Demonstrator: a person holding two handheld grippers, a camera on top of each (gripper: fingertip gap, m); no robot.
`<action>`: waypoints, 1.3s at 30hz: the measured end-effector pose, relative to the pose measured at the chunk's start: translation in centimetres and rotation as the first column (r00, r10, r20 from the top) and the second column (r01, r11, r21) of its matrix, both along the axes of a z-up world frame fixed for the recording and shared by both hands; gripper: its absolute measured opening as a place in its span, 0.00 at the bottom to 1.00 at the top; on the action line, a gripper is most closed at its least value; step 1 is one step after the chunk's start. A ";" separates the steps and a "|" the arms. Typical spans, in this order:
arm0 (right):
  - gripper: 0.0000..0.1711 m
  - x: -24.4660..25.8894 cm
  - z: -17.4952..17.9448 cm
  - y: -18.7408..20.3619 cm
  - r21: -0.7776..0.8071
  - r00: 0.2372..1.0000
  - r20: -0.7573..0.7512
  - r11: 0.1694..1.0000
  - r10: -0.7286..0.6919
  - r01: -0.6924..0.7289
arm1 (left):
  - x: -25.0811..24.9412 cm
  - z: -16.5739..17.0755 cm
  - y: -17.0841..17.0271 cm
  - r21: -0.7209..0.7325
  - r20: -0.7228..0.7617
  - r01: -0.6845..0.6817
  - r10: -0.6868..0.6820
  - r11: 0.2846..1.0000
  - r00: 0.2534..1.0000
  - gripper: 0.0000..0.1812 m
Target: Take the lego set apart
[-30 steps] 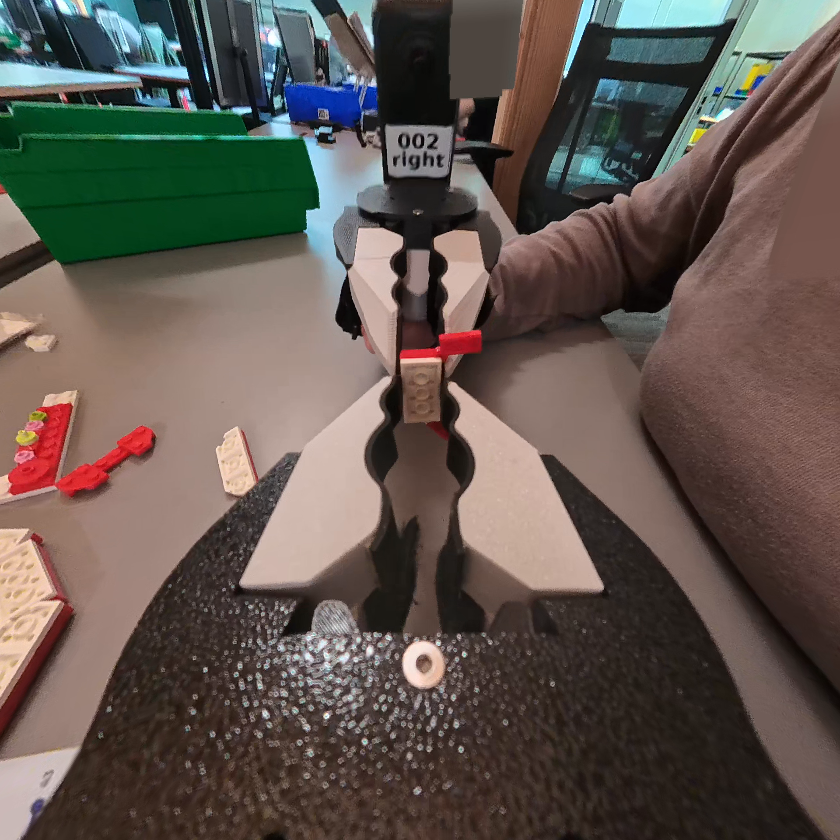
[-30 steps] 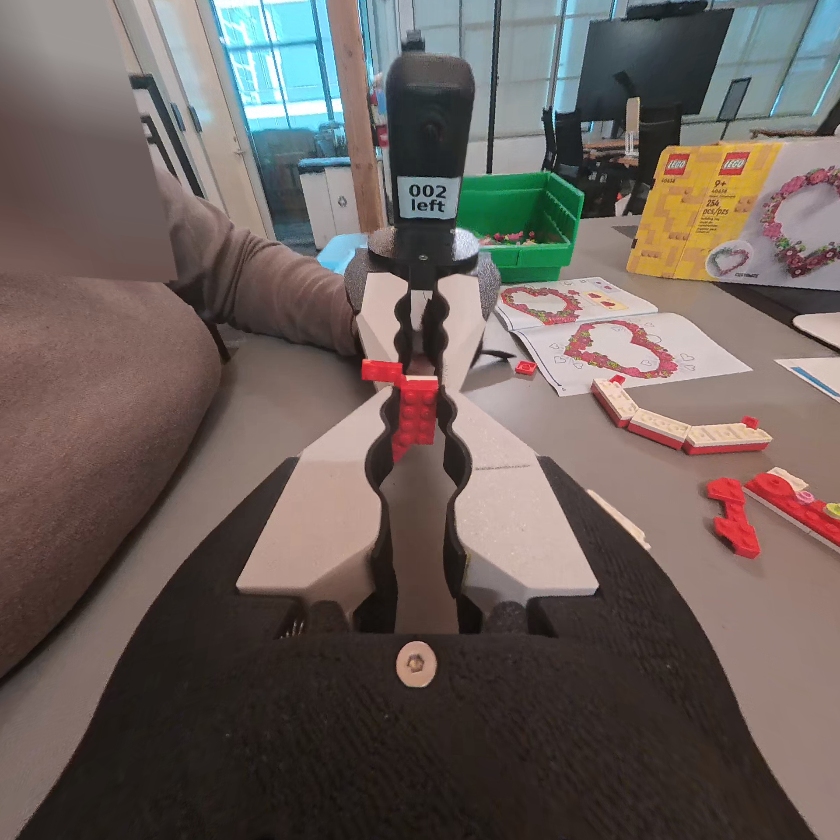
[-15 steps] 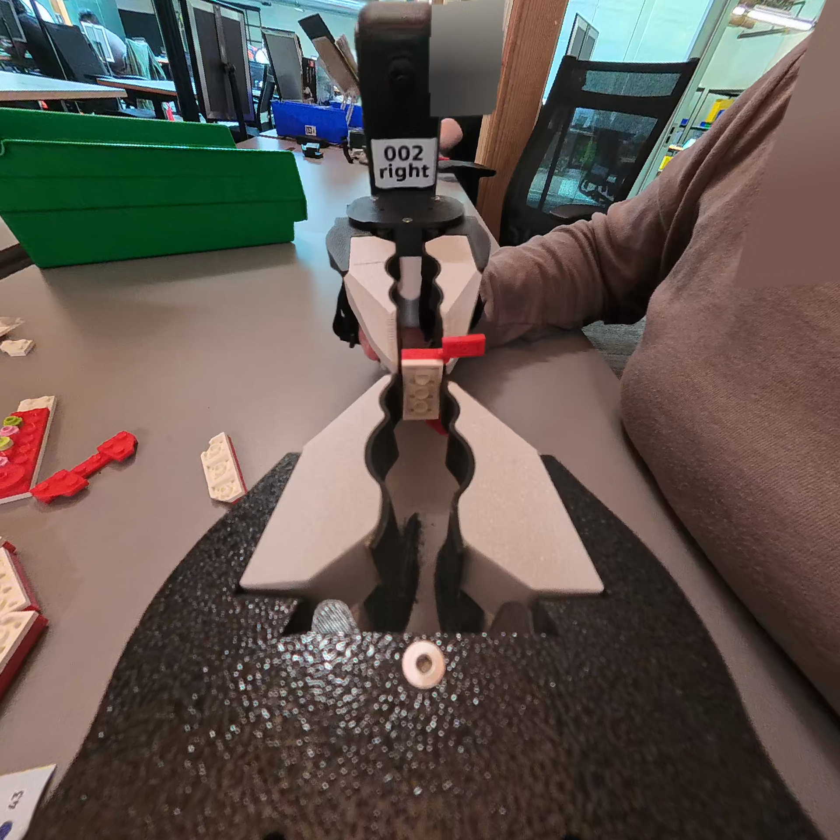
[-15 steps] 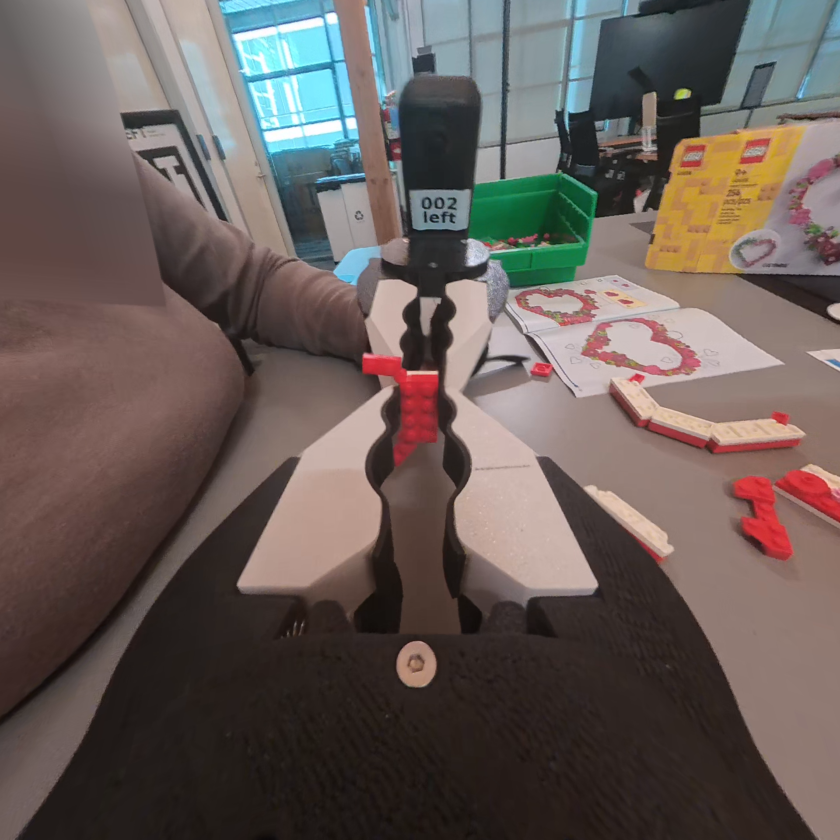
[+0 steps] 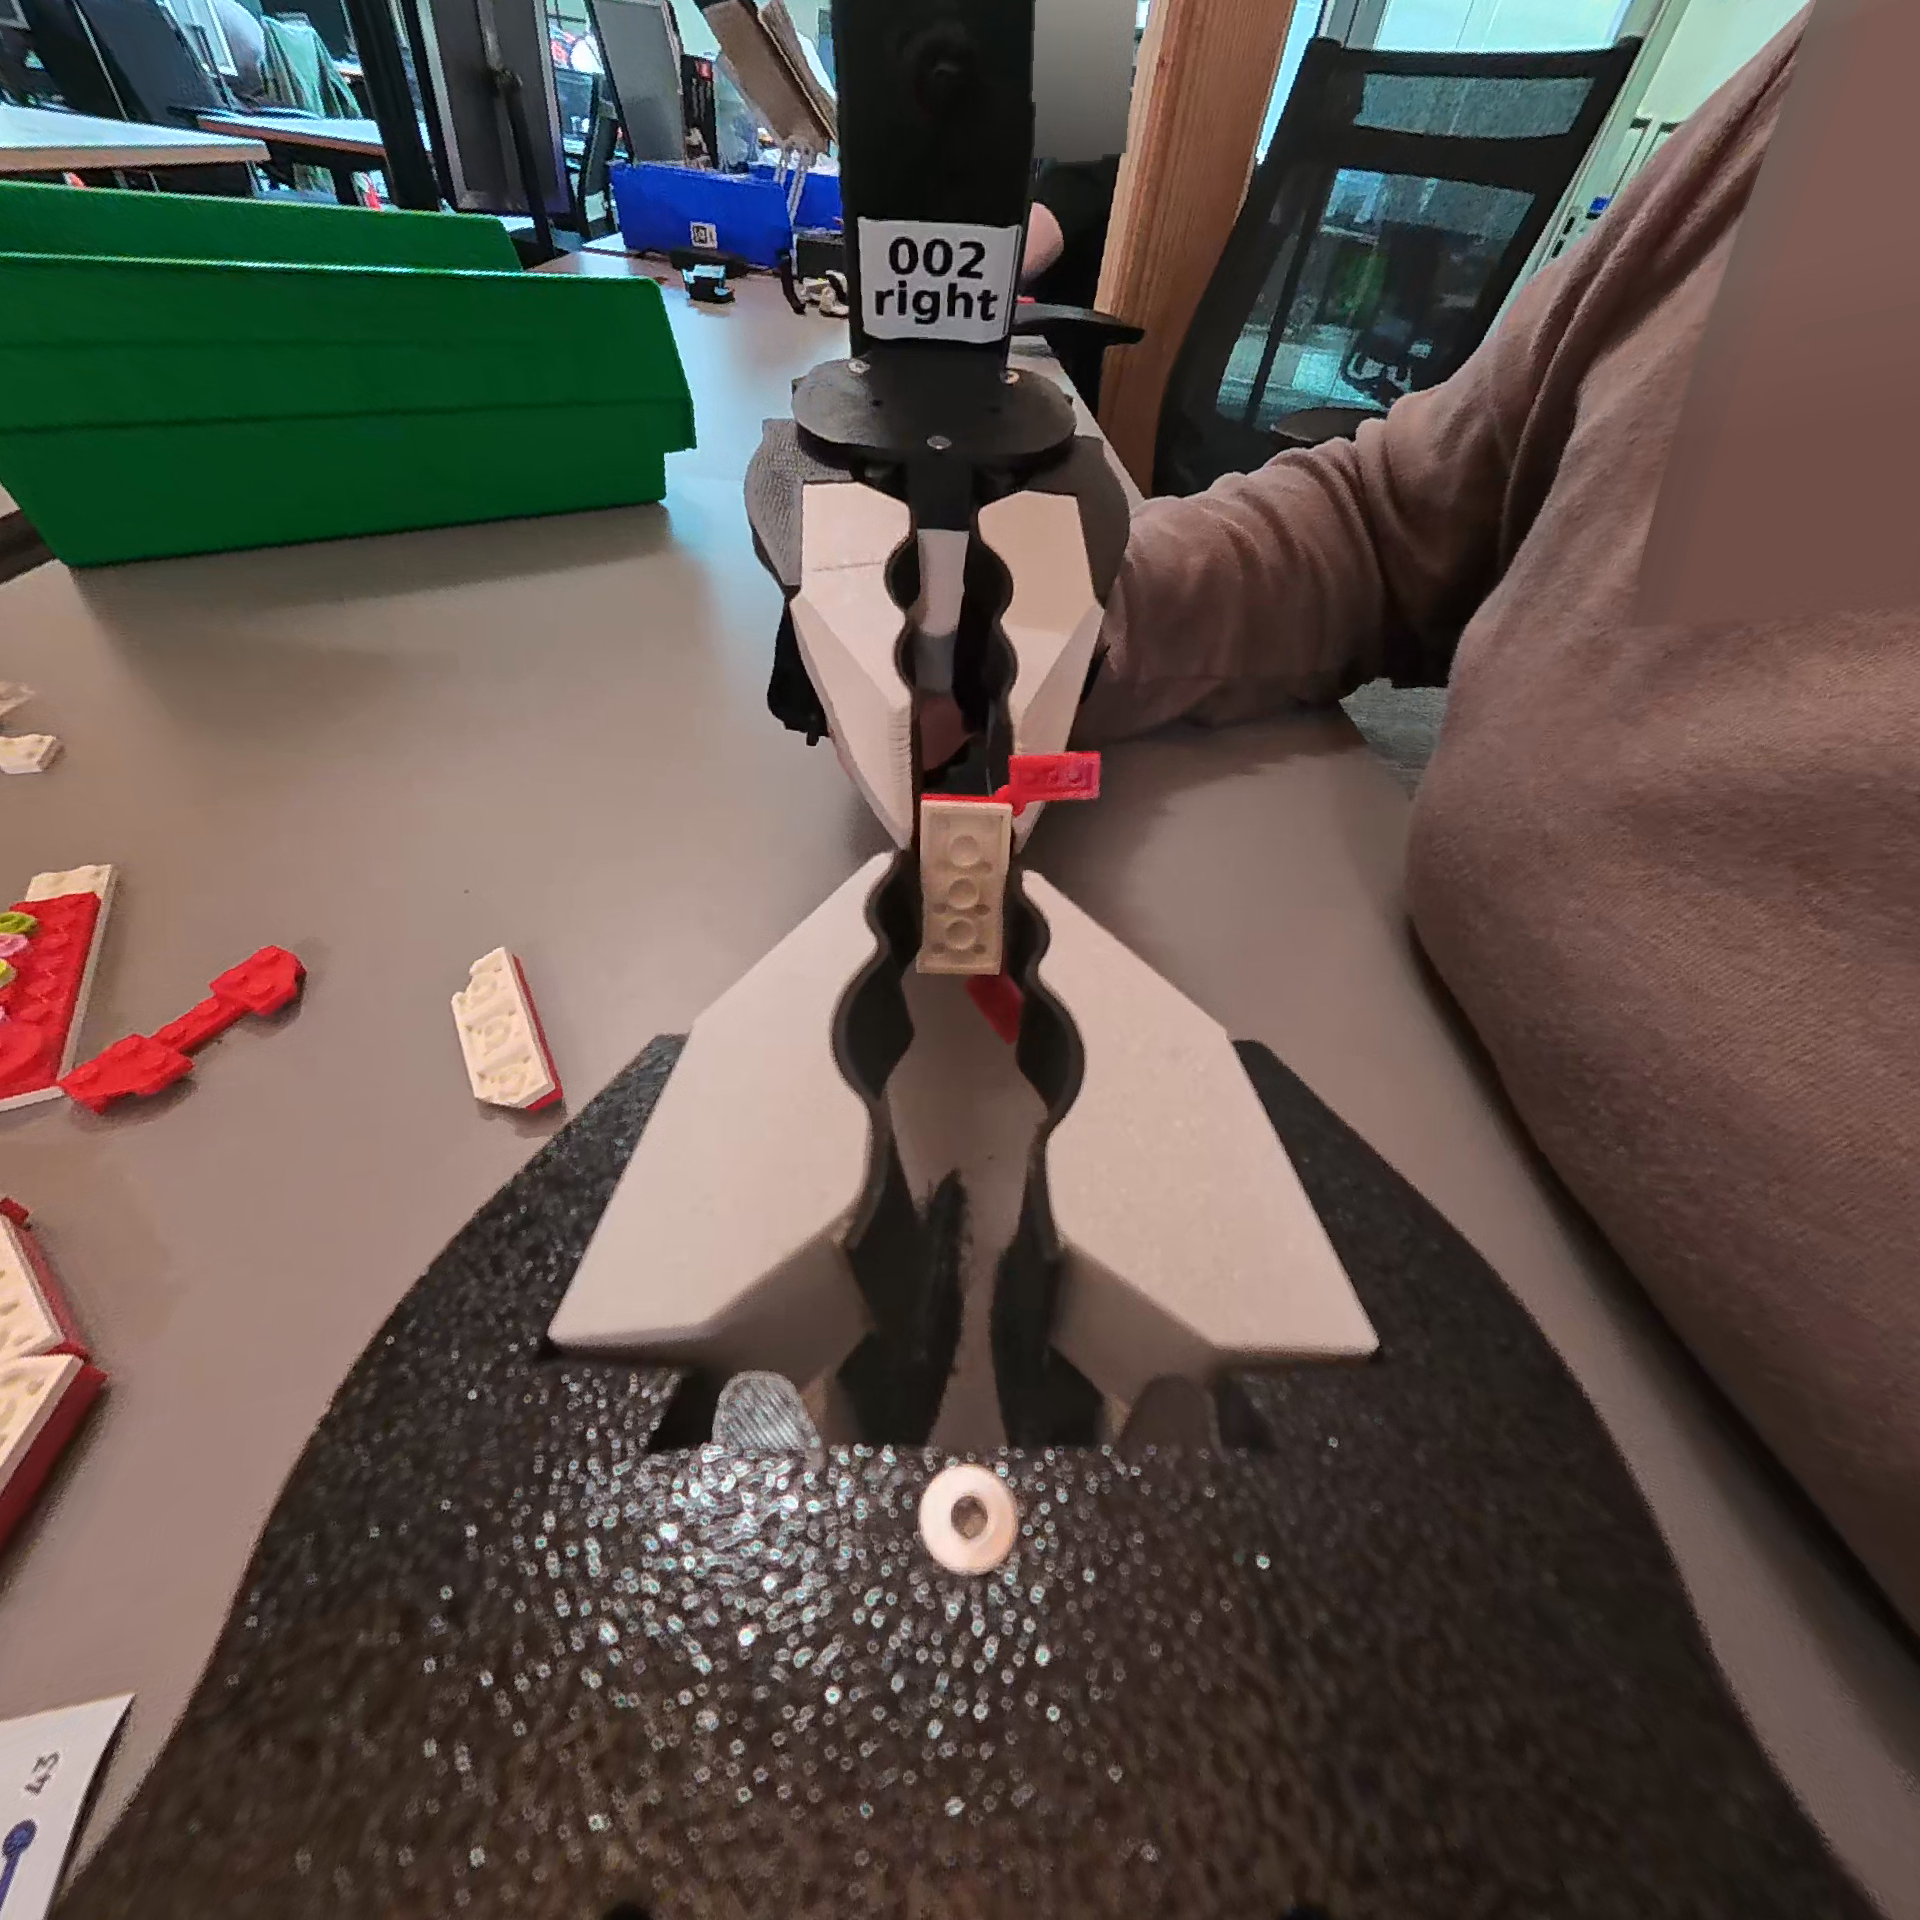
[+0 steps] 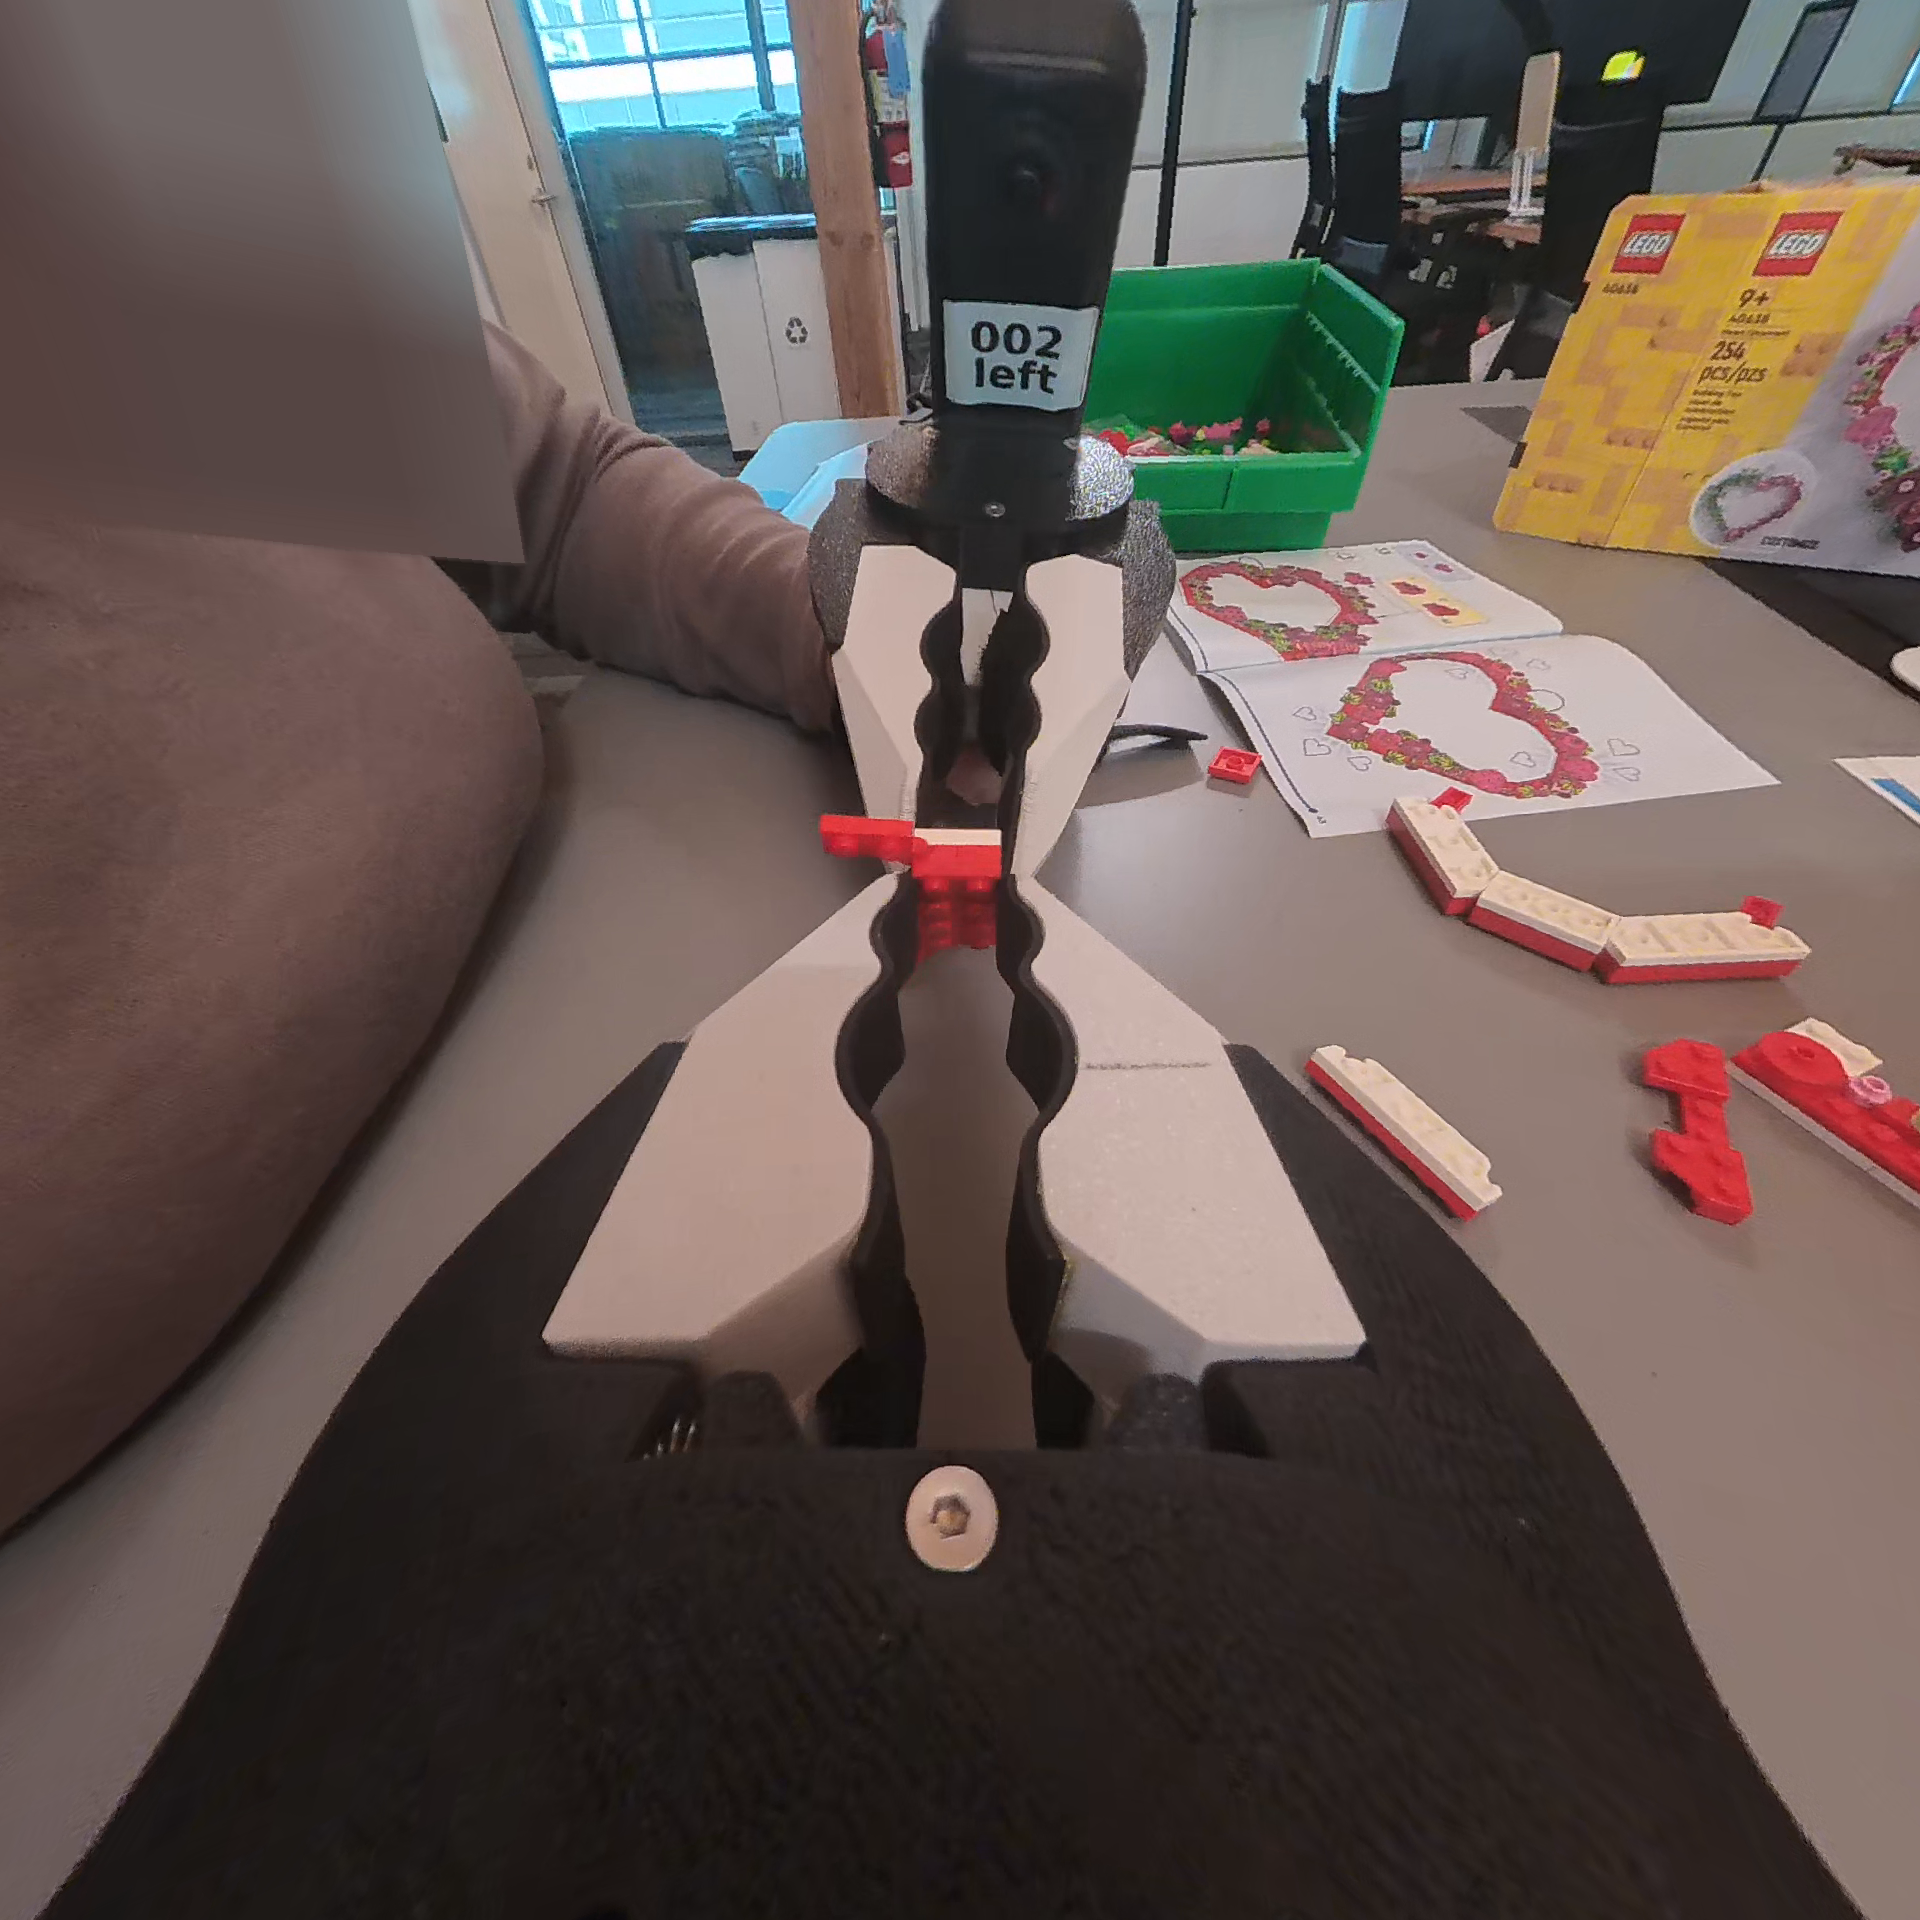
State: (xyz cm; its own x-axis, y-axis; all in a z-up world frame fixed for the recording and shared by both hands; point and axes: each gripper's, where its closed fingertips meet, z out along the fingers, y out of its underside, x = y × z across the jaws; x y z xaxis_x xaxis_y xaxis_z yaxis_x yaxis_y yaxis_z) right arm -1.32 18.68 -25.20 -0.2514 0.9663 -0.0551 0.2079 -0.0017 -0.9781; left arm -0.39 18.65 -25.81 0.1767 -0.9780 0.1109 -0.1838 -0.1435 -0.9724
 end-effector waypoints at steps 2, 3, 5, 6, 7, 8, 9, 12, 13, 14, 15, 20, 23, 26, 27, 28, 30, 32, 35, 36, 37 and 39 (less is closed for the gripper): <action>0.08 0.0 0.2 -0.1 -0.001 1.000 -0.009 1.000 0.010 -0.010 | 0.0 0.3 -0.2 -0.020 0.025 0.008 -0.008 1.000 1.000 0.08; 0.08 0.0 0.5 -0.3 -0.002 1.000 -0.021 1.000 0.018 -0.018 | 0.1 0.7 -0.4 -0.046 0.058 0.022 -0.019 0.999 0.998 0.08; 0.08 0.2 0.8 -0.5 0.012 0.999 -0.027 1.000 0.025 -0.025 | 0.1 1.1 -0.6 -0.071 0.097 0.040 -0.033 0.997 0.995 0.08; 0.08 0.2 0.9 -0.6 0.014 0.999 -0.029 1.000 0.027 -0.027 | 0.2 1.2 -0.7 -0.071 0.100 0.044 -0.037 0.996 0.994 0.08; 0.08 0.3 1.0 -0.6 0.005 0.999 -0.034 1.000 0.030 -0.030 | 0.2 1.3 -0.8 -0.077 0.110 0.050 -0.041 0.996 0.993 0.08; 0.08 0.3 1.0 -0.6 0.003 0.999 -0.035 0.999 0.032 -0.032 | 0.2 1.4 -0.8 -0.082 0.115 0.052 -0.042 0.995 0.992 0.08; 0.08 0.3 1.0 -0.7 0.006 0.999 -0.032 0.999 0.033 -0.033 | 0.2 1.4 -0.8 -0.079 0.114 0.052 -0.043 0.996 0.993 0.08; 0.08 0.3 1.2 -0.8 0.001 0.999 -0.038 0.999 0.037 -0.037 | 0.1 1.7 -0.9 -0.079 0.135 0.053 -0.042 0.995 0.990 0.08; 0.08 0.4 1.3 -0.9 -0.001 0.998 -0.043 0.999 0.043 -0.043 | 0.1 1.9 -0.9 -0.083 0.151 0.057 -0.044 0.995 0.988 0.08; 0.08 0.5 1.4 -0.9 -0.003 0.998 -0.045 0.999 0.046 -0.046 | 0.2 2.0 -1.0 -0.086 0.159 0.058 -0.044 0.995 0.986 0.08; 0.08 0.6 1.4 -0.9 -0.003 0.998 -0.045 0.999 0.045 -0.045 | 0.2 2.1 -1.0 -0.082 0.161 0.055 -0.041 0.995 0.986 0.08; 0.00 1.1 0.4 0.2 0.038 1.000 -0.005 0.999 -0.001 0.001 | -1.5 4.8 -0.2 -0.120 0.334 0.054 -0.011 0.991 0.942 0.07; 0.00 1.3 2.1 0.9 -0.075 0.996 -0.086 0.997 -0.021 0.014 | -3.8 5.2 1.9 -0.130 0.351 -0.059 0.101 0.990 0.931 0.08; 0.00 0.5 1.3 0.9 -0.082 0.996 -0.081 0.996 -0.045 0.038 | -2.4 3.8 1.9 -0.165 0.288 -0.065 0.111 0.984 0.951 0.08; 0.00 0.3 1.4 1.0 -0.104 0.995 -0.088 0.994 -0.055 0.046 | -2.2 3.4 2.0 -0.149 0.254 -0.088 0.124 0.985 0.959 0.08; 0.09 0.1 1.7 1.2 -0.140 0.993 -0.098 0.989 -0.068 0.053 | -2.2 3.3 2.2 -0.111 0.226 -0.117 0.139 0.987 0.964 0.08; 0.12 -0.3 2.5 1.8 -0.240 0.986 -0.115 0.967 -0.118 0.088 | -2.3 2.8 2.7 0.013 0.138 -0.206 0.202 0.979 0.970 0.08; 0.13 -0.6 2.5 2.4 -0.324 0.982 -0.092 0.938 -0.163 0.126 | -2.3 2.5 2.9 0.140 0.073 -0.258 0.249 0.956 0.966 0.08; 0.11 -1.1 2.4 2.3 -0.389 0.984 -0.075 0.913 -0.159 0.118 | -2.6 2.3 3.3 0.264 0.007 -0.307 0.316 0.915 0.949 0.08; 0.13 -1.2 2.4 2.1 -0.407 0.987 -0.067 0.907 -0.148 0.109 | -2.8 2.0 3.6 0.283 -0.025 -0.322 0.342 0.904 0.939 0.08; 0.16 -1.3 2.4 1.9 -0.423 0.989 -0.060 0.901 -0.137 0.099 | -3.0 1.7 3.9 0.299 -0.046 -0.340 0.369 0.892 0.928 0.08; 0.18 -1.3 2.2 2.0 -0.425 0.988 -0.037 0.897 -0.151 0.121 | -3.0 1.5 4.0 0.310 -0.052 -0.344 0.377 0.887 0.925 0.08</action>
